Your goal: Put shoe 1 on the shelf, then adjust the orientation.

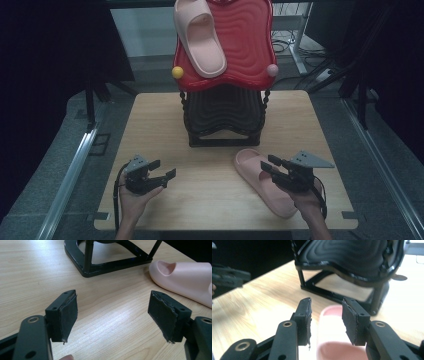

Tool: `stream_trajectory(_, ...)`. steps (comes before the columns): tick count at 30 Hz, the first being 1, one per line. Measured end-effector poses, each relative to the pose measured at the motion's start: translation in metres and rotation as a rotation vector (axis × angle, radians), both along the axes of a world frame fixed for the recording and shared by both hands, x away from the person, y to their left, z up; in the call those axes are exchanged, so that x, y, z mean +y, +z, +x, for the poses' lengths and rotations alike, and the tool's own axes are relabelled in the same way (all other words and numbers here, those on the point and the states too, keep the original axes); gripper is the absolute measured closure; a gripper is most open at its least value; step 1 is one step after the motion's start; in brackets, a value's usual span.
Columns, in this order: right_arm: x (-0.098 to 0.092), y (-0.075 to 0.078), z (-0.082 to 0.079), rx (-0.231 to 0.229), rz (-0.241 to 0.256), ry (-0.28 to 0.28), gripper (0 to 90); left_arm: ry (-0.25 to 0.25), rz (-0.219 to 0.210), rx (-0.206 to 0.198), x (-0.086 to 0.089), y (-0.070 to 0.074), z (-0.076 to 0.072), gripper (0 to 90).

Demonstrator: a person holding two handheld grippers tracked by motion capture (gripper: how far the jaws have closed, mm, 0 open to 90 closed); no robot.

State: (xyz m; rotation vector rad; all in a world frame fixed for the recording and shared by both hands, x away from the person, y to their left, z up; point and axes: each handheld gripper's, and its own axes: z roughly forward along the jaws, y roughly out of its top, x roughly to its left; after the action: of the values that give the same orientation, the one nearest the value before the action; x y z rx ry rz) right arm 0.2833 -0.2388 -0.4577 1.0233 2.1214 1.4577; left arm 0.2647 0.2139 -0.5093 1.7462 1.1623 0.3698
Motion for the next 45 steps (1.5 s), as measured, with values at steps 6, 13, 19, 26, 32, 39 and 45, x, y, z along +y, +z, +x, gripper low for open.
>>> stream_trajectory(6,-0.038,-0.016,-0.004,0.004,-0.042,-0.093,65.0,0.0,-0.003,-0.01,0.001,0.002,-0.001,23.9)
stream_trajectory(13,-0.077,-0.046,-0.008,0.065,-0.109,-0.158,83.1,0.006,-0.008,-0.011,0.003,0.002,-0.002,23.9)
stream_trajectory(19,-0.083,-0.063,-0.009,0.125,-0.168,-0.157,89.6,0.008,-0.007,-0.009,0.003,0.002,-0.002,24.0)
stream_trajectory(26,-0.078,-0.074,-0.011,0.171,-0.229,-0.12,89.7,0.007,-0.003,-0.006,0.001,0.001,-0.002,24.0)
stream_trajectory(32,-0.066,-0.075,-0.019,0.165,-0.252,-0.068,89.8,0.007,-0.006,-0.007,0.002,0.002,-0.002,24.0)
stream_trajectory(39,-0.044,-0.077,-0.029,0.166,-0.266,0.016,89.8,0.001,-0.001,-0.005,0.0,0.001,-0.002,24.0)
stream_trajectory(45,-0.019,-0.078,-0.037,0.159,-0.277,0.09,89.8,-0.003,-0.015,-0.008,0.0,0.002,-0.003,24.0)
